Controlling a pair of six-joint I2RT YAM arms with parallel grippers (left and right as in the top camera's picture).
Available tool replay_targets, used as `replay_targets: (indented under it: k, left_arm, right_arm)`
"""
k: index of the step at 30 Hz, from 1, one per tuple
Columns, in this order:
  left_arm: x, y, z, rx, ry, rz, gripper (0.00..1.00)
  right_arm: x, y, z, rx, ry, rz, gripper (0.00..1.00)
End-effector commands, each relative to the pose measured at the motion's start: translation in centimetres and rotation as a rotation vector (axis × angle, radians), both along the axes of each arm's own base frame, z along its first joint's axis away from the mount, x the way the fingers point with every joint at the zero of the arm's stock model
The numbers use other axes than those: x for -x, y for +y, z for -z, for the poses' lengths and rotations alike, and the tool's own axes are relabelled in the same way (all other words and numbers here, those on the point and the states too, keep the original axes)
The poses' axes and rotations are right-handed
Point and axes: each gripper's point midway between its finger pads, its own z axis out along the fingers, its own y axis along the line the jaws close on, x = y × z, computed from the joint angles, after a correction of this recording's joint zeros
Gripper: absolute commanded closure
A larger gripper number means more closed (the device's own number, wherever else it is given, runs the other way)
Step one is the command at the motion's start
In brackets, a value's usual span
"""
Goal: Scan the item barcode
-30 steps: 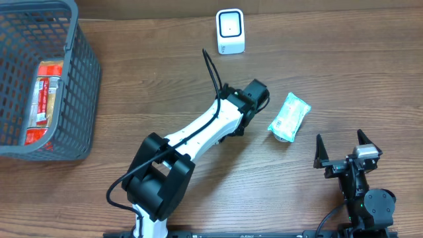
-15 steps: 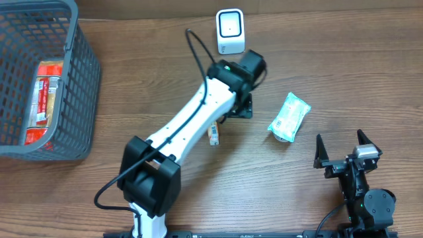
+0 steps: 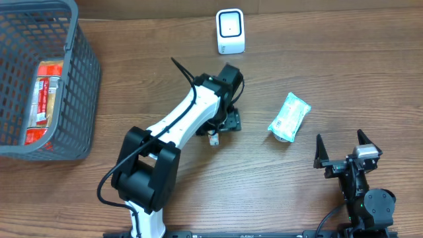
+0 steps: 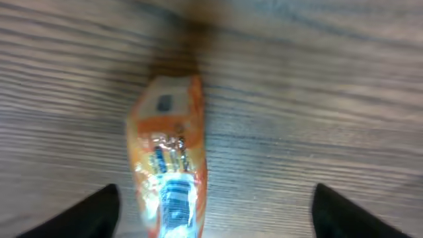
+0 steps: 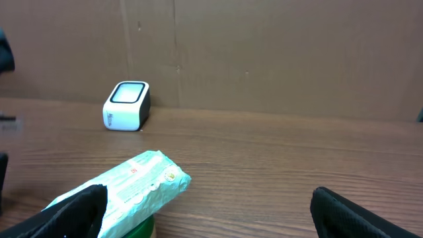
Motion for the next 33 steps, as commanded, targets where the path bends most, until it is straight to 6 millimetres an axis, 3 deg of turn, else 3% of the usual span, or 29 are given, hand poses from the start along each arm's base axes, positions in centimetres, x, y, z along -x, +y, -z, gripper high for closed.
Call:
replay_targets:
  k: [1, 9, 12, 16, 22, 25, 27, 31, 32, 33]
  left_arm:
    - [1.0, 0.3, 1.3, 0.001, 0.029, -0.018, 0.25]
    - [0.6, 1.3, 2.3, -0.038, -0.004, -0.065, 0.26]
    - [0.5, 1.5, 2.8, -0.045, -0.020, -0.065, 0.34]
    - [0.5, 2.2, 3.5, -0.071, -0.035, -0.072, 0.39]
    - [0.3, 2.0, 3.8, -0.052, -0.042, -0.085, 0.61]
    - [0.2, 1.9, 3.8, -0.049, -0.046, -0.082, 0.85]
    - [0.1, 1.9, 3.8, -0.048, -0.048, -0.082, 0.95]
    - [0.1, 1.8, 3.8, -0.047, -0.050, -0.082, 0.96]
    - [0.1, 1.8, 3.8, -0.047, -0.050, -0.082, 0.82]
    - [0.1, 1.8, 3.8, -0.047, -0.050, -0.082, 0.58]
  right_arm:
    - [0.0, -0.2, 0.2, 0.005, -0.003, 0.010, 0.00]
    - [0.0, -0.2, 0.2, 0.005, -0.003, 0.010, 0.00]
    - [0.0, -0.2, 0.2, 0.005, -0.003, 0.010, 0.00]
    - [0.0, -0.2, 0.2, 0.005, -0.003, 0.010, 0.00]
    - [0.0, -0.2, 0.2, 0.005, -0.003, 0.010, 0.00]
    - [0.0, -0.2, 0.2, 0.005, -0.003, 0.010, 0.00]
    - [0.0, -0.2, 0.2, 0.005, -0.003, 0.010, 0.00]
    - [0.0, -0.2, 0.2, 0.005, -0.003, 0.010, 0.00]
    - [0.0, -0.2, 0.2, 0.005, -0.003, 0.010, 0.00]
    - [0.0, -0.2, 0.2, 0.005, -0.003, 0.010, 0.00]
